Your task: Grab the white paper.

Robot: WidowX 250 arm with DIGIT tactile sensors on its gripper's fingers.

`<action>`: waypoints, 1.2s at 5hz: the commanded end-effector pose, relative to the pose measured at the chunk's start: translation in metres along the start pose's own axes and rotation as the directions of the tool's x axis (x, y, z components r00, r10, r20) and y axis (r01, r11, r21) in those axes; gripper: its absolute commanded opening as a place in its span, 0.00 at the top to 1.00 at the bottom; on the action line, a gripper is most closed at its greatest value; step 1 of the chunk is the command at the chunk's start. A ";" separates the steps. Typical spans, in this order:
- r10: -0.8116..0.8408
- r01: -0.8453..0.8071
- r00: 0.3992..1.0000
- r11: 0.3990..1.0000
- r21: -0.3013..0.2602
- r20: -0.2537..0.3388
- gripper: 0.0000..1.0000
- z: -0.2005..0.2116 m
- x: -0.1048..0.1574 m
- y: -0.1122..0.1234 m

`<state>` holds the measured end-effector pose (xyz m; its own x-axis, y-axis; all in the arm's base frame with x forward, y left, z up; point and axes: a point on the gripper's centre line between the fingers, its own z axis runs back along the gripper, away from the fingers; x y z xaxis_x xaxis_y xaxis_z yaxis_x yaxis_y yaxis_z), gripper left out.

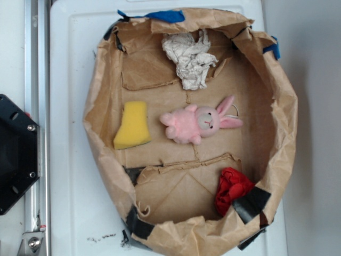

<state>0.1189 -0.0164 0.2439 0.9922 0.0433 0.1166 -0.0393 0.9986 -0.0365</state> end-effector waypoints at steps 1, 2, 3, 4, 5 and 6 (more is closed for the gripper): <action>0.000 0.000 1.000 1.000 0.000 0.000 0.00 0.000 0.000 0.000; 0.145 -0.146 0.987 0.989 0.012 0.071 0.00 -0.014 0.048 -0.016; 0.310 -0.312 0.945 0.950 0.003 0.101 0.00 -0.030 0.081 -0.008; 0.516 -0.520 0.846 0.854 -0.009 0.134 0.00 -0.057 0.093 0.003; 0.722 -0.722 0.685 0.691 -0.047 0.096 0.00 -0.074 0.100 0.017; 0.793 -0.789 0.602 0.608 -0.081 0.089 0.00 -0.077 0.102 0.025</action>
<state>0.2300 -0.0031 0.1721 0.5871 0.8014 0.1140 -0.7834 0.5980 -0.1695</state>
